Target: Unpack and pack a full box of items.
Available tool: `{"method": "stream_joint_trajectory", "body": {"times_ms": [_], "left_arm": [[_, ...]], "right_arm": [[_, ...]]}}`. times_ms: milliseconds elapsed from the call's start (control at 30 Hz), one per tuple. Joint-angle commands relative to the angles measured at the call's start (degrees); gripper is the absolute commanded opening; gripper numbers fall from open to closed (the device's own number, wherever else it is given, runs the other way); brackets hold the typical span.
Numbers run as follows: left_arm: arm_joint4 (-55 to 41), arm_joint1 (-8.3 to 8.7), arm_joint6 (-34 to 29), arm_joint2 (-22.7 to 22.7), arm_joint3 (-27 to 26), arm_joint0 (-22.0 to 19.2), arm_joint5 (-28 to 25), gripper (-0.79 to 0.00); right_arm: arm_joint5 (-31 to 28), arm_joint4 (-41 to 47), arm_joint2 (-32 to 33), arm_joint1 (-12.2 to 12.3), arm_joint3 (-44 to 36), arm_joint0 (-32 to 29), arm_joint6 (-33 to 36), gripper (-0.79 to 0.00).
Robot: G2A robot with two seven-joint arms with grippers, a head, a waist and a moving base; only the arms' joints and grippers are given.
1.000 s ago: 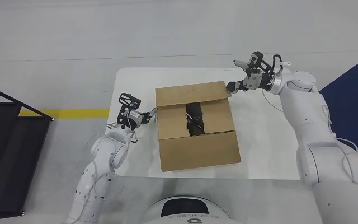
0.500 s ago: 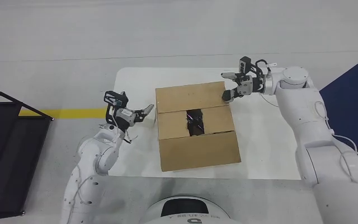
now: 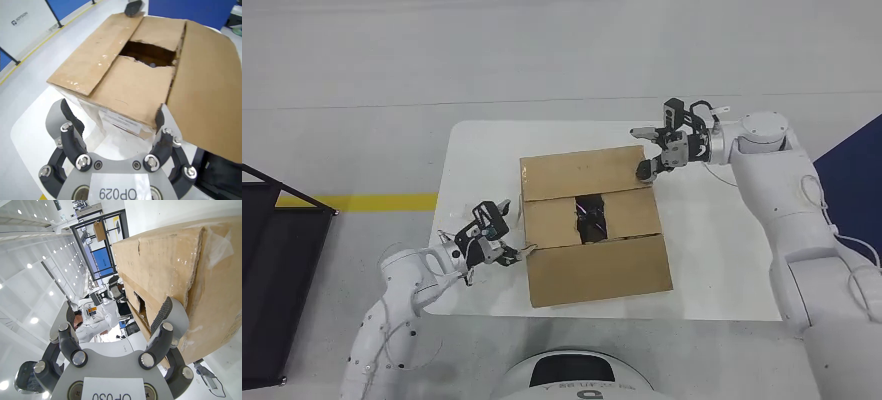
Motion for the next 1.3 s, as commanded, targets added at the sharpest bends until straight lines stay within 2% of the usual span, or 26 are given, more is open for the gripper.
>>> {"method": "stream_joint_trajectory", "body": {"times_ms": [0, 167, 333, 467, 700, 900, 1033, 1133, 1267], "left_arm": [[1.03, 0.53, 2.03, -0.91, -0.4, 0.52, -3.72, 0.0], [4.07, 1.55, 5.54, -2.37, -0.97, 1.66, -6.96, 0.0], [9.52, 2.77, 6.27, -2.5, -1.0, 2.21, -6.96, 0.0], [14.33, 3.21, 4.43, -1.95, -0.28, 2.12, -3.81, 0.0], [7.58, 3.18, 8.49, 0.53, 1.44, 0.39, -3.46, 0.0], [0.51, 3.49, 10.2, -1.11, 2.62, -0.53, -3.76, 0.0], [-5.26, 3.35, 8.11, -1.55, 2.94, -1.63, 0.25, 0.0], [-9.5, 2.8, 2.8, 0.31, 3.25, -3.33, 7.1, 0.0], [-15.06, 2.03, -4.49, 3.61, 4.3, -6.53, 14.77, 0.0]], "right_arm": [[0.54, -0.16, -0.67, -0.31, -0.08, 0.52, -0.42, 0.0], [1.15, -0.39, -2.18, -1.04, -0.17, 1.67, -0.98, 0.0], [0.88, -0.19, -2.97, -1.47, 0.66, 2.34, -1.3, 0.0], [0.6, 0.12, -3.36, -1.72, 1.53, 2.55, -1.54, 0.0], [-0.05, 0.5, -3.64, -1.88, 2.68, 2.76, -1.57, 0.0], [-0.85, 0.97, -3.25, -1.7, 3.47, 2.92, -1.66, 0.0], [-2.51, 2.4, -2.02, -1.25, 3.56, 2.85, -1.26, 0.0], [-4.34, 4.32, -0.27, -0.66, 3.7, 2.64, -1.6, 0.0], [-7.93, 11.72, 4.21, 0.19, 3.23, 0.98, -2.42, 0.0]]}}
